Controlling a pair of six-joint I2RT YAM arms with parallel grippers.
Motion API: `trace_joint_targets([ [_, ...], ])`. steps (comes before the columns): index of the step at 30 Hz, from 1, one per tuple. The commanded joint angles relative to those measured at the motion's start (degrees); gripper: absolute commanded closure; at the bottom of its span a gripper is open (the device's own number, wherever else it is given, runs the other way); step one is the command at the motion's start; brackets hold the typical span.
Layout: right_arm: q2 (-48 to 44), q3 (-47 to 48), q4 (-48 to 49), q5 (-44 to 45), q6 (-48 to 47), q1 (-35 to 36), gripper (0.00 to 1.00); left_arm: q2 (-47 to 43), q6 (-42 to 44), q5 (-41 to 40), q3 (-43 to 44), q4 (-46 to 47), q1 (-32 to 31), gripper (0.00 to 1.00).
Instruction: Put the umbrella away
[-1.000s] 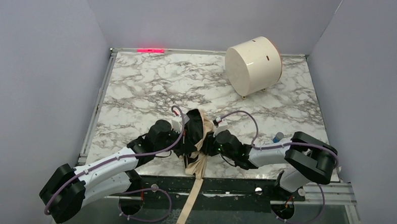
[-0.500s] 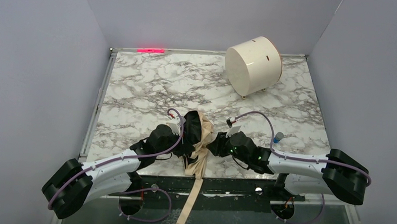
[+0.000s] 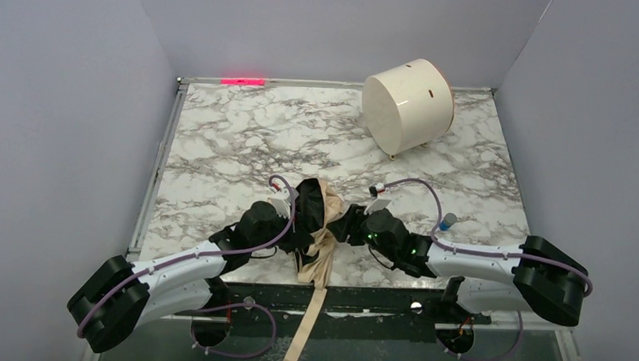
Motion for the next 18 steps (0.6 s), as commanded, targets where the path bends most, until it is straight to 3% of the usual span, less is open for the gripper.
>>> trace_joint_targets([
  [1,2.00,0.91,5.15,0.32,3.09,-0.02,0.47,-0.25,0.05,-0.71,-0.99,0.24,-0.32,1.00],
  [15,9.74,2.18,11.07,-4.99,3.35,-0.02,0.50,0.54,0.49,-0.12,-1.43,0.73,-0.33,1.00],
  [18,12.59,2.23,12.78,-5.09,3.37,-0.02,0.57,0.48,0.57,-0.07,-1.52,0.73,-0.33,1.00],
])
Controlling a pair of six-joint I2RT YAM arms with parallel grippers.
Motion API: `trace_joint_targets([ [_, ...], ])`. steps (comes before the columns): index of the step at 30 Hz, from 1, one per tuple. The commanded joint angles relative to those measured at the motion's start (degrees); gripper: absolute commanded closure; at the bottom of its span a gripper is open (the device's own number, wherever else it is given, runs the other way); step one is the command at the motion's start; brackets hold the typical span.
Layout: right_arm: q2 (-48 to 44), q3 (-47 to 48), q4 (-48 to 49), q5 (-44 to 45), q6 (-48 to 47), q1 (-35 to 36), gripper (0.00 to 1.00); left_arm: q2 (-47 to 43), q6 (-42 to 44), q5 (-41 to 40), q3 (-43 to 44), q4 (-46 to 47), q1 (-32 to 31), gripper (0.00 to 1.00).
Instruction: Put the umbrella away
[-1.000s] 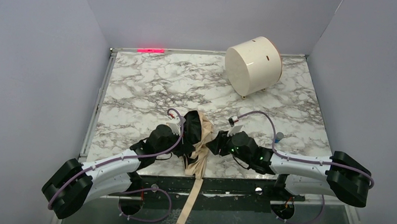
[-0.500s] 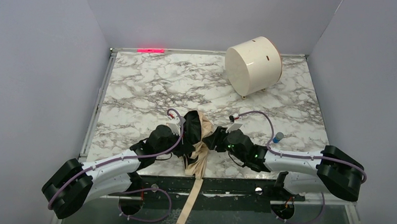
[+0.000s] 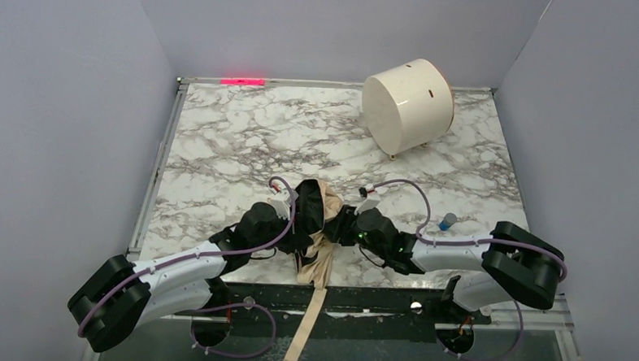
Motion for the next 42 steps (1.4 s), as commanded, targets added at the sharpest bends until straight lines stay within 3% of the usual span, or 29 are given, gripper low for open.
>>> trace_joint_targets([
  [1,3.70,1.53,3.76,-1.45,0.54,-0.02,0.62,0.15,0.53,-0.14,-1.00,0.56,-0.33,1.00],
  [5,5.13,1.00,3.46,2.22,0.26,-0.02,0.81,-1.04,0.57,-0.72,-0.11,-1.11,-0.34,1.00],
  [10,6.54,0.65,3.01,3.86,-3.84,-0.06,0.93,-7.55,1.23,-3.41,5.44,-9.36,-0.30,0.66],
  [14,8.65,0.02,4.20,3.19,-6.10,-0.02,0.95,-11.45,2.33,-7.54,13.81,-17.68,-0.30,0.49],
  [17,10.05,-0.65,5.33,2.81,-6.24,-0.02,0.95,-9.51,1.39,-12.09,21.10,-22.51,-0.23,0.41],
  [24,10.76,-1.59,5.67,3.20,-5.89,-0.02,0.94,7.15,-4.88,-17.22,38.57,-35.21,-0.29,0.36],
  [28,10.43,-1.68,5.43,3.55,-5.89,-0.03,0.94,10.39,-8.71,-19.57,40.75,-37.75,-0.57,0.36],
  [42,10.48,-2.12,5.07,3.23,-5.44,-0.02,0.94,19.79,-7.50,-23.10,45.41,-40.10,-3.90,0.34],
])
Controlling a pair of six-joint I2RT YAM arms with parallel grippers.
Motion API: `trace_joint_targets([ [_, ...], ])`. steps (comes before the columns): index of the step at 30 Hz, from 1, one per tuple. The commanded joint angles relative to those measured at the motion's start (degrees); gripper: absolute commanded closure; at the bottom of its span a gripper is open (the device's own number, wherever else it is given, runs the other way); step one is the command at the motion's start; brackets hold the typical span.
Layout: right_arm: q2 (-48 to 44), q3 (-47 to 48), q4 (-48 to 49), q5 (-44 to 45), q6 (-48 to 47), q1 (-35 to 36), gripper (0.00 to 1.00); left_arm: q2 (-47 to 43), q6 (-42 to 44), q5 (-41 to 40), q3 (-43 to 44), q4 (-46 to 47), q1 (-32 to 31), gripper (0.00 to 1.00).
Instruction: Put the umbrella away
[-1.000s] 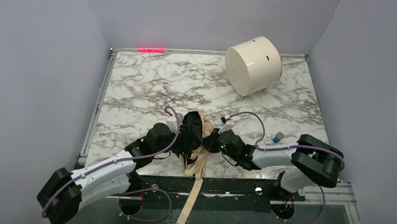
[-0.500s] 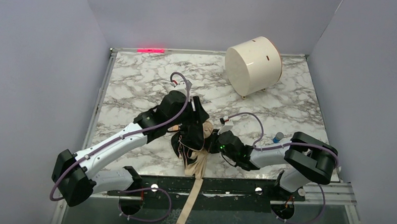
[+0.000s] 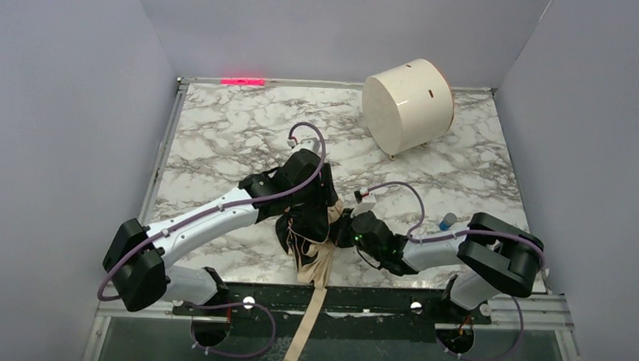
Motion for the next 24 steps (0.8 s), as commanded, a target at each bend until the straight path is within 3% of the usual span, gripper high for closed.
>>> trace_joint_targets([
  [1,1.26,-1.60,-2.82,1.64,-0.84,-0.04,0.94,2.42,0.30,-2.18,1.51,-0.48,-0.40,0.34],
  [7,1.25,-1.79,-2.76,1.39,-0.47,-0.04,0.94,5.55,0.59,-0.75,0.82,2.37,-0.45,0.34],
  [12,1.29,-1.87,-2.87,1.11,-0.50,-0.04,0.94,8.66,2.56,-1.01,1.89,4.76,-0.47,0.40],
  [17,0.93,-2.06,-3.31,1.32,-0.59,-0.04,0.94,9.46,5.01,-3.09,3.13,4.01,-0.44,0.66],
  [24,1.02,-2.31,-3.35,1.28,-0.16,-0.04,0.94,9.67,8.06,-7.42,4.68,0.35,-0.40,0.89],
])
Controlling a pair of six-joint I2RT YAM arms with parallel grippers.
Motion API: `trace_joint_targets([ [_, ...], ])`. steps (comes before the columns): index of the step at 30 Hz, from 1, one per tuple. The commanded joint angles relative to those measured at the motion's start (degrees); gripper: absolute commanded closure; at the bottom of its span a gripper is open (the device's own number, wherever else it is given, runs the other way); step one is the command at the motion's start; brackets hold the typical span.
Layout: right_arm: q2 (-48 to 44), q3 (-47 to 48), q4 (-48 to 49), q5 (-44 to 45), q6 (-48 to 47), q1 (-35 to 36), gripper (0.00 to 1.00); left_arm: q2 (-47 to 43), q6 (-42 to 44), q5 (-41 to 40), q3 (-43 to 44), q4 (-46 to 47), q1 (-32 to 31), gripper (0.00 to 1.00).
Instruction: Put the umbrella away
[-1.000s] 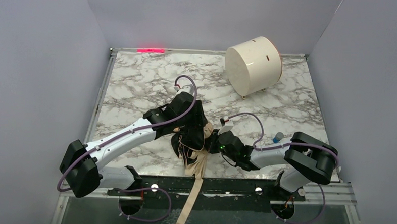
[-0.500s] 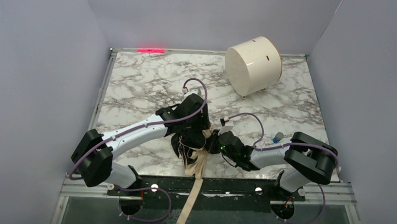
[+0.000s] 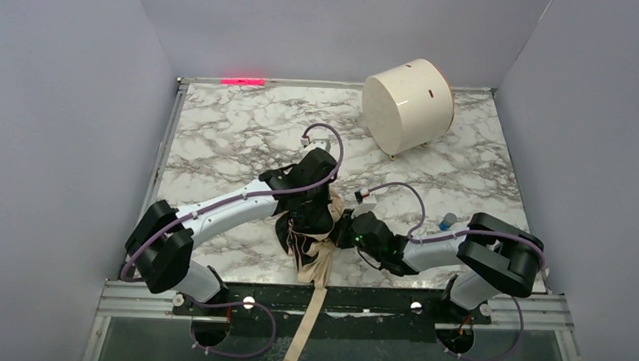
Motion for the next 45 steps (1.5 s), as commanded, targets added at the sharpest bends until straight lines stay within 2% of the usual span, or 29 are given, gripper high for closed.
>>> trace_joint_targets([
  [1,1.08,-1.80,-3.39,1.20,-0.19,-0.04,0.94,0.18,3.51,-4.84,2.94,-2.40,-0.14,0.95],
  [2,1.12,-1.75,-3.37,1.19,-0.19,-0.04,0.94,0.21,3.91,-5.11,3.21,-2.78,-0.10,1.00],
  [7,1.37,-1.79,-3.38,1.19,-0.11,-0.04,0.94,-1.77,6.74,-6.48,4.96,-3.68,-0.01,1.00],
  [12,1.34,-1.84,-3.53,1.64,0.61,-0.04,0.94,-8.13,11.71,0.71,4.38,1.57,0.07,1.00],
  [17,1.27,-1.54,-3.74,1.91,1.02,-0.04,0.94,-16.96,13.16,9.60,-2.36,10.30,0.06,1.00],
  [22,1.31,-1.36,-3.98,1.72,1.39,-0.04,0.94,-23.59,11.57,15.44,-10.49,12.67,0.08,1.00],
  [27,1.43,-0.93,-4.26,1.61,1.13,-0.04,0.94,-29.09,6.41,14.78,-19.15,14.29,0.03,1.00],
  [30,1.67,-1.00,-4.27,1.47,1.25,-0.04,0.94,-28.13,5.40,12.38,-17.70,14.20,0.06,0.70],
  [34,1.82,-1.27,-3.99,1.20,1.56,-0.04,0.94,-23.66,6.88,10.62,-11.25,12.15,0.00,0.49],
  [37,1.57,-1.27,-4.22,1.27,1.56,-0.04,0.94,-20.69,7.96,8.63,-6.91,9.59,-0.01,0.38],
  [39,1.38,-1.27,-4.43,1.61,1.40,-0.04,0.94,-19.16,8.02,7.66,-4.98,7.58,-0.05,0.23],
  [45,1.25,-1.49,-4.46,1.83,1.54,-0.05,0.94,-13.25,6.11,0.34,1.61,-3.25,-1.32,0.18],
])
